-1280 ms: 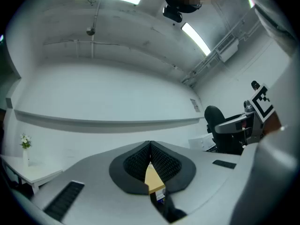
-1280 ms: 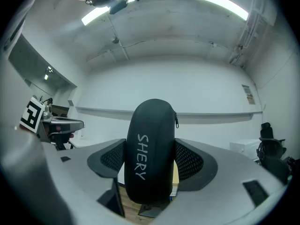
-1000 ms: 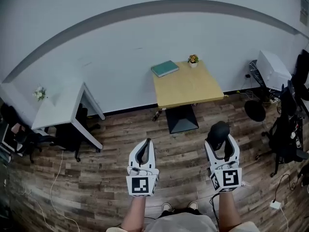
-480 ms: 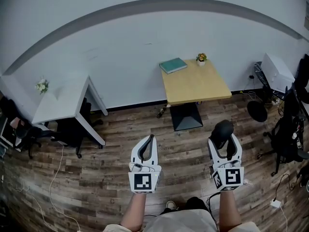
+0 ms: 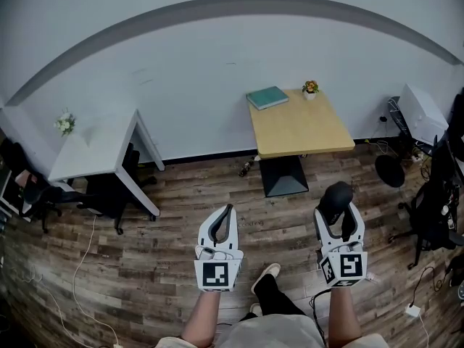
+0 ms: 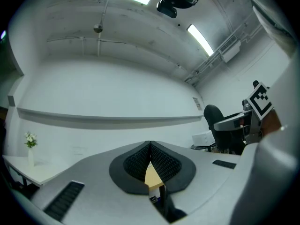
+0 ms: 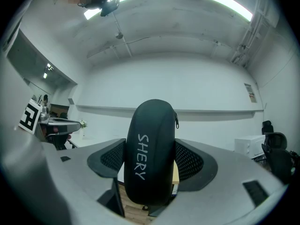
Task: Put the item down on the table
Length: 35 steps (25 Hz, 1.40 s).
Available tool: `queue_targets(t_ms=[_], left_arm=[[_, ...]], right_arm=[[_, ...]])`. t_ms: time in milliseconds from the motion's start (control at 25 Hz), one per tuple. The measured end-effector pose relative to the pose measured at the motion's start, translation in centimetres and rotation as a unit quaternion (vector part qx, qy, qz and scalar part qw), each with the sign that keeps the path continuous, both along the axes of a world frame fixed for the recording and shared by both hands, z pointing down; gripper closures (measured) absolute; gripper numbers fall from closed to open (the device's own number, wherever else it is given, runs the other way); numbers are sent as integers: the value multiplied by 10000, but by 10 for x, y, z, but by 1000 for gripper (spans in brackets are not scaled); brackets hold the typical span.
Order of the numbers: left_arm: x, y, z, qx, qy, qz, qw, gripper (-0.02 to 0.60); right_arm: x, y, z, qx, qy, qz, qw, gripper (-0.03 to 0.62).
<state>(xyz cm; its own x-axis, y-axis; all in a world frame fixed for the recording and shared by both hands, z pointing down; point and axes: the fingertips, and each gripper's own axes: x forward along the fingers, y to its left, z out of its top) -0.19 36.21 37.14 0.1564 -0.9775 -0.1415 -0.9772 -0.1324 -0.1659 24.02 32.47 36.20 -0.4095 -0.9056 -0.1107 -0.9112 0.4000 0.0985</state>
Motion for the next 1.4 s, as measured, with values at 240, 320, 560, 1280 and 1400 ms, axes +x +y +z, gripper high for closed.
queue_targets(t_ms=[240,320,560,1280,1400], left_arm=[[-12,-31,6,19,-73,-91,9999,574],[-16,-46,9,0,-95,-109,9999,574],[-32,-104,13,-86,-64,-91,9999,574],[-29,-281,13,-248,-224,214,9992,574],[-24,-306,14,-218,-248,294,9990,574]], right_arm=[[-8,-36,11,-63,-93,-23,9999,260],[-11,-50,16,-98,-131,-20,9999,260],[-21,-109,24,-279,-256,50,9993,260],[-23,-267,45,-527,-404,227,9975,260],[-22,-288,49,-543,-424,265,9973,260]])
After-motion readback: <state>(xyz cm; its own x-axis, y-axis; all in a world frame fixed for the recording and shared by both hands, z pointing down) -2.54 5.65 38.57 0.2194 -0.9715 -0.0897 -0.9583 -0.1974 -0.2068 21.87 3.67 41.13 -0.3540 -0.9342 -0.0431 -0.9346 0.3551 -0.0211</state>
